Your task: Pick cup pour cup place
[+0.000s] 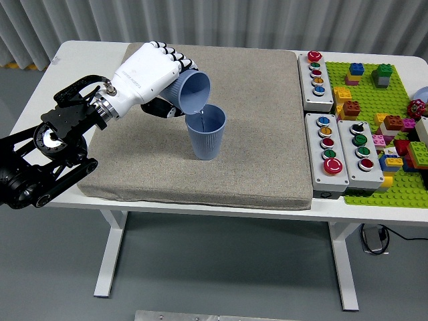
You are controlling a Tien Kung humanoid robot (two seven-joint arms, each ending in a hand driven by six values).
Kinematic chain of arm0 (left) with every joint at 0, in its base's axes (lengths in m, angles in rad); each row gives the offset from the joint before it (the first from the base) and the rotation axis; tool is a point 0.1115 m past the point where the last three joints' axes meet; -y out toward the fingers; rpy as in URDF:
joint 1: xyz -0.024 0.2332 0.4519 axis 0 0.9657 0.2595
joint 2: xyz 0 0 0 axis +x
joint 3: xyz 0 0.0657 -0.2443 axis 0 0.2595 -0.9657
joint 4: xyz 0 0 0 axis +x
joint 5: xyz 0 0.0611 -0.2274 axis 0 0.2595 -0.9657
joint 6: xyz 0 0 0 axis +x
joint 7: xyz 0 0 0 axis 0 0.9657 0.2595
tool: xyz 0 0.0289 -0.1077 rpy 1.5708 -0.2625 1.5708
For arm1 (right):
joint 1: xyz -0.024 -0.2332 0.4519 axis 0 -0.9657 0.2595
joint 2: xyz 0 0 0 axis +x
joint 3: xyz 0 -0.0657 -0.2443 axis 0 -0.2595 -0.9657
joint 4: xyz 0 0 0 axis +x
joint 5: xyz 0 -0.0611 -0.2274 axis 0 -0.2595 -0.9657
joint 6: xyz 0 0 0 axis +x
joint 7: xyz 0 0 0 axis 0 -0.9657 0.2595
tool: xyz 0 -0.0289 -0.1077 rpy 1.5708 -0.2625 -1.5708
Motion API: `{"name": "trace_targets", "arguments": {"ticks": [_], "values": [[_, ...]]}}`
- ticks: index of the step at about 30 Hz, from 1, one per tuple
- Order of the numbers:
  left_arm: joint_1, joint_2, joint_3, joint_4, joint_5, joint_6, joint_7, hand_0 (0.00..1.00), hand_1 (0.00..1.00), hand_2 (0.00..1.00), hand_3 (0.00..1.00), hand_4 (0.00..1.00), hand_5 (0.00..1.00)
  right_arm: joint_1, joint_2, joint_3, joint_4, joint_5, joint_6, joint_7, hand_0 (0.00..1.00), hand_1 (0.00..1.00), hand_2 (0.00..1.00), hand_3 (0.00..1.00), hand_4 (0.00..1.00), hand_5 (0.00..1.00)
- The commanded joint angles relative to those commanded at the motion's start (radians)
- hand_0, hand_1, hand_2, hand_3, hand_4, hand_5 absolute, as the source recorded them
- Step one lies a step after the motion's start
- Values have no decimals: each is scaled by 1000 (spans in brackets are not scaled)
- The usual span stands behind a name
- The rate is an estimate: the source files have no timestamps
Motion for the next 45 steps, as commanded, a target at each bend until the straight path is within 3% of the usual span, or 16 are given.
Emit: {"name": "trace_targets", "arguments": {"ticks": [27,45], "values": [[-39,16,70,10,31,39,34,461,448,486,490,802,228,5,-1,-3,-1,8,-2,2,704,707,668,634,70,493],[-48,18,70,5,44,54,56,463,448,486,488,800,226,10,0,-2,-1,8,-2,1,704,708,668,633,70,491]]}}
